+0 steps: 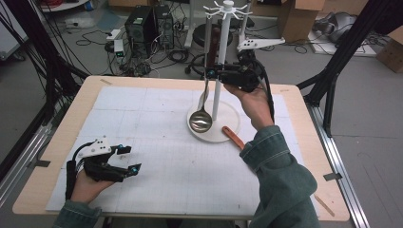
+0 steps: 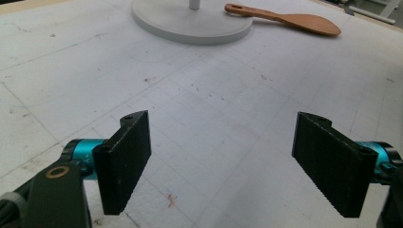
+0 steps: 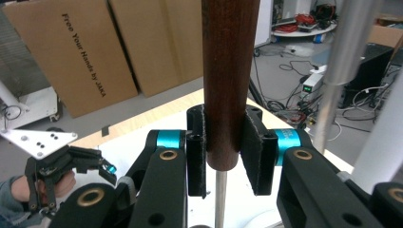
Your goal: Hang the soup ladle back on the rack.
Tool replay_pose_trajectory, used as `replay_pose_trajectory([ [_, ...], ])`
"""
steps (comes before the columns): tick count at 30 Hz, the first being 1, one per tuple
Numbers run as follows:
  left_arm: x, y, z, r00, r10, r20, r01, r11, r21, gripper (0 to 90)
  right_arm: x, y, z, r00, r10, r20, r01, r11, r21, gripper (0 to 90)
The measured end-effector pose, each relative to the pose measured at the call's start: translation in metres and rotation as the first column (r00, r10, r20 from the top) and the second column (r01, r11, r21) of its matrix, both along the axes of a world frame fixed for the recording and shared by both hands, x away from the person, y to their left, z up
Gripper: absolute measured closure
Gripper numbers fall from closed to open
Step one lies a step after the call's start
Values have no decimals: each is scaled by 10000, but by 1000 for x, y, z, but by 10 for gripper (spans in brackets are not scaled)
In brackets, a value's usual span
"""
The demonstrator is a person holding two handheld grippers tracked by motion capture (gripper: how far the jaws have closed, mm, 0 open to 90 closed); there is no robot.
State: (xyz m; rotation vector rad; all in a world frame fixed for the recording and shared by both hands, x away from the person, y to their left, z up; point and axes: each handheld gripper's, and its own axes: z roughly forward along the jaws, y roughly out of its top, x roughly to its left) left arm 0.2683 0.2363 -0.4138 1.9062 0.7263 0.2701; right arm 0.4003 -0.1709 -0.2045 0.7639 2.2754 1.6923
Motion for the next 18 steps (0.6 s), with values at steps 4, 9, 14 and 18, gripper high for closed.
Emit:
replay_pose_trajectory([
  [4, 1, -1, -1, 10000, 46, -27, -46, 9999, 107, 187, 2, -3, 7, 9999, -120, 91, 121, 9999, -93, 737],
  [9, 0, -1, 0, 9999, 162, -19, -162, 9999, 40, 167, 2, -5, 15, 9998, -133, 153, 132, 9999, 91, 737],
  [14, 0, -1, 0, 9998, 185, 9, -185, 9998, 42, 154, 4, -8, 22, 9994, -310, 183, 309, 9995, 49, 737],
  [18, 0, 0, 1, 9999, 165, 36, -166, 9999, 48, 152, 7, -8, 28, 9988, -450, 202, 450, 9990, -1, 737],
])
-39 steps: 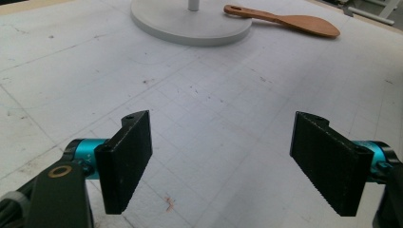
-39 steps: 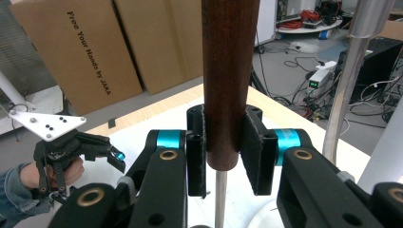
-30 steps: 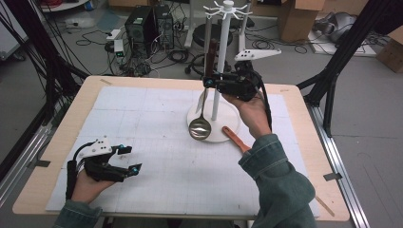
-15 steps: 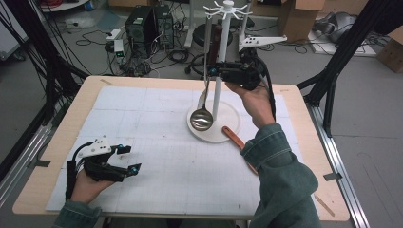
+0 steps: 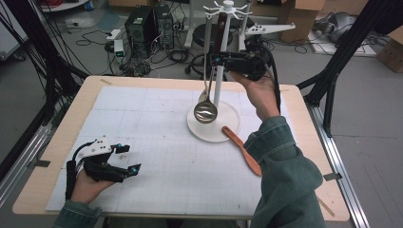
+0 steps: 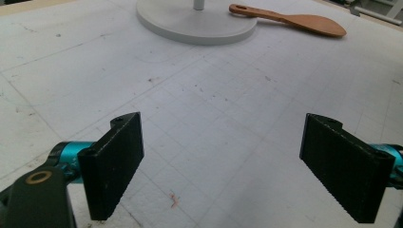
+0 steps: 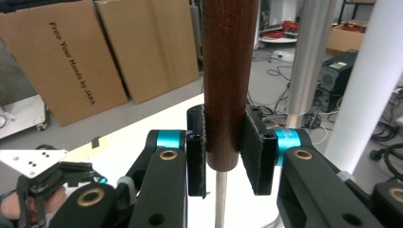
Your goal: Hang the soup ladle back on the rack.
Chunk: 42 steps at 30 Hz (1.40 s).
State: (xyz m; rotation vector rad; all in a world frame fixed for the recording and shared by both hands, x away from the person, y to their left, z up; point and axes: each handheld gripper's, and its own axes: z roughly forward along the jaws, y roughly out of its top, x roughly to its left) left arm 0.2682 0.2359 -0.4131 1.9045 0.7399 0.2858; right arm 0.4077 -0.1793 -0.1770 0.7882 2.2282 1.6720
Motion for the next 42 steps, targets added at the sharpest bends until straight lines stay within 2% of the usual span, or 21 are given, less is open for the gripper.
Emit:
replay_pose_trajectory([
  [9, 0, 0, 0, 10000, -9, 29, 9, 10000, 84, 152, 8, 1, 2, 9990, -279, -361, 275, 9996, -103, 737],
  [13, 0, 0, 0, 10000, 32, 71, -32, 10000, 1, 152, 11, 2, 0, 9978, -483, -449, 477, 9988, -143, 737],
  [24, 0, 0, -1, 10000, -32, 71, 31, 9999, 109, 152, 17, 2, -3, 9951, -832, -530, 825, 9965, -159, 735],
  [32, 0, 0, -1, 10000, -20, 97, 19, 9999, 113, 152, 19, 1, -6, 9948, -891, -492, 887, 9960, -96, 727],
  [42, 0, 0, -1, 9999, -13, 113, 12, 9999, 158, 152, 14, -6, -6, 9938, -1098, -172, 1099, 9939, 27, 686],
])
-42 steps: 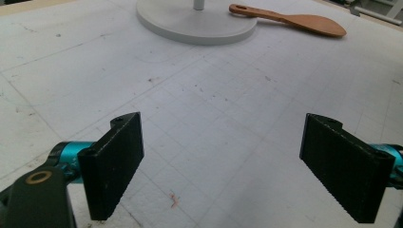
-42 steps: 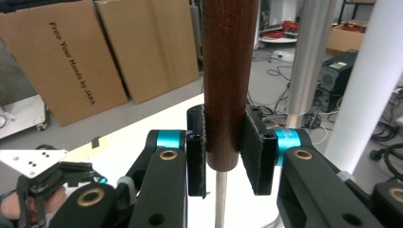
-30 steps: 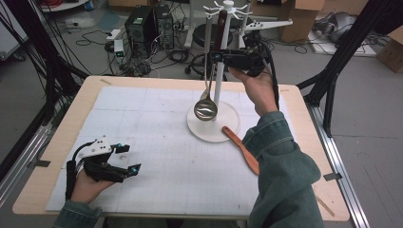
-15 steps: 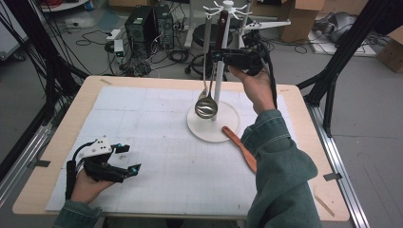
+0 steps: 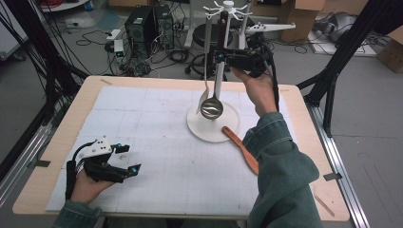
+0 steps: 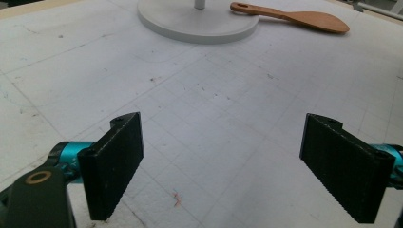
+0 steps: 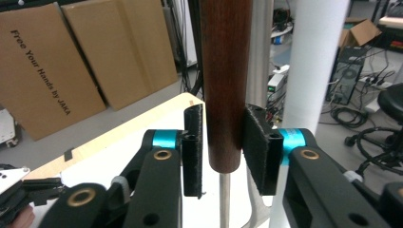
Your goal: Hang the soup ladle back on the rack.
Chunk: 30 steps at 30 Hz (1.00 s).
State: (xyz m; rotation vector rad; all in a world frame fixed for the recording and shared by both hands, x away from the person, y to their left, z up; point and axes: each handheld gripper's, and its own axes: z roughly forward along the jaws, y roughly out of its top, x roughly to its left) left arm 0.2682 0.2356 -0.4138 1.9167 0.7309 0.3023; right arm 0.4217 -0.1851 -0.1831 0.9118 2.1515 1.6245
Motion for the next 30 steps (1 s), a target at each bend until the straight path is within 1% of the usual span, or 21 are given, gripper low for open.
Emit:
replay_pose_trajectory([
  [6, 0, 0, 0, 10000, -2, 5, 2, 10000, -8, 152, -3, -8, 4, 9999, -41, 113, 39, 9998, 203, 669],
  [8, 0, 0, 0, 10000, -12, 49, 12, 10000, 27, 152, -5, -10, 5, 9998, -15, 192, 12, 9998, 200, 668],
  [13, 0, 1, 0, 9999, 17, 116, -17, 10000, 21, 152, -7, -15, 8, 9997, -25, 227, 23, 9999, 110, 668],
  [16, 0, 1, 0, 9999, 54, 129, -55, 10000, 61, 152, -8, -19, 10, 9994, 57, 345, -62, 9999, 143, 715],
  [19, 0, 1, 0, 9999, 49, 140, -50, 10000, 66, 152, -8, -22, 12, 9992, 142, 381, -145, 9999, 54, 765],
  [22, 0, 1, 0, 9999, 31, 146, -32, 10000, 65, 152, -9, -25, 15, 9990, 276, 357, -282, 9995, 163, 833],
  [25, 0, 1, 0, 9999, 13, 144, -14, 10000, 89, 152, -9, -27, 19, 9987, 381, 350, -386, 9992, 141, 886],
  [30, 0, 2, 0, 9999, 43, 164, -45, 10000, 72, 152, -9, -32, 27, 9981, 484, 371, -490, 9987, 162, 899],
])
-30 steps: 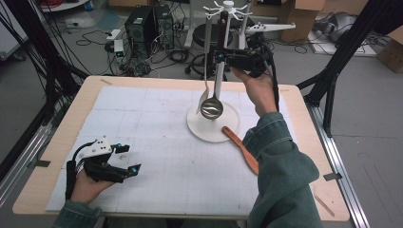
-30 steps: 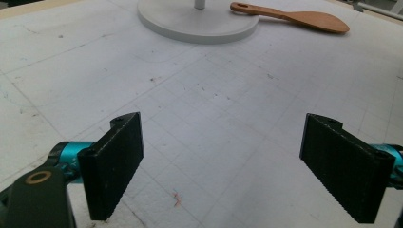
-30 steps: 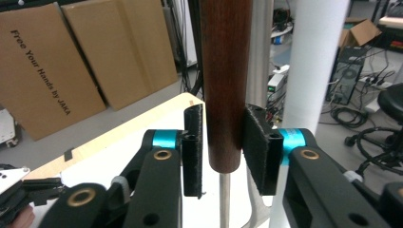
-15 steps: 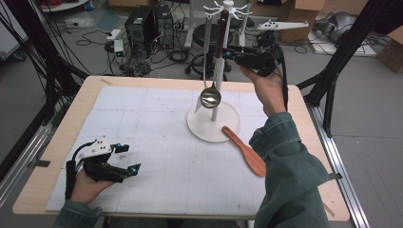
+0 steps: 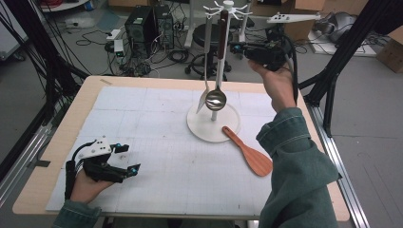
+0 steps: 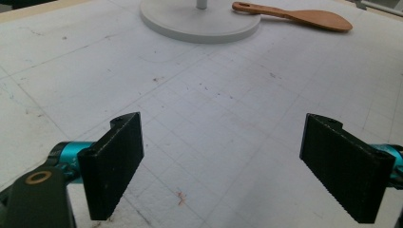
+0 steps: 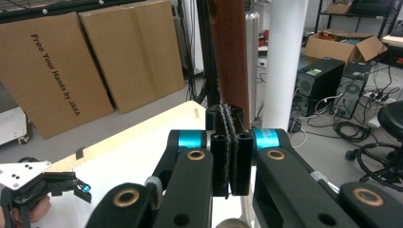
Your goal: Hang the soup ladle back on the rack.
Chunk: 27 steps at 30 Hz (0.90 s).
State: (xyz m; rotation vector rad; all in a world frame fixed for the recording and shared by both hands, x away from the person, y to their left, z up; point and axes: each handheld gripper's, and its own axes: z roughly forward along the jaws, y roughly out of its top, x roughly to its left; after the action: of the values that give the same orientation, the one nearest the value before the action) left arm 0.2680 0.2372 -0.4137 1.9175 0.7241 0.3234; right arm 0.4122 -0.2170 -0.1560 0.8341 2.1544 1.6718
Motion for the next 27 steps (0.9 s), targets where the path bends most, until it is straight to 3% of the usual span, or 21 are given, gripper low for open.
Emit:
replay_pose_trajectory([
  [6, 0, -1, 0, 10000, -31, 1, 31, 10000, 58, 152, 1, -10, 7, 9999, 138, 60, -139, 9998, 171, 900],
  [16, 1, -1, -1, 10000, -49, -10, 49, 10000, 26, 152, 3, -24, 24, 9993, -123, 339, 103, 9981, 603, 900],
  [27, 0, -2, -1, 9999, -92, -44, 92, 10000, 27, 152, 14, -20, 40, 9989, -194, 438, 165, 9978, 644, 900],
])
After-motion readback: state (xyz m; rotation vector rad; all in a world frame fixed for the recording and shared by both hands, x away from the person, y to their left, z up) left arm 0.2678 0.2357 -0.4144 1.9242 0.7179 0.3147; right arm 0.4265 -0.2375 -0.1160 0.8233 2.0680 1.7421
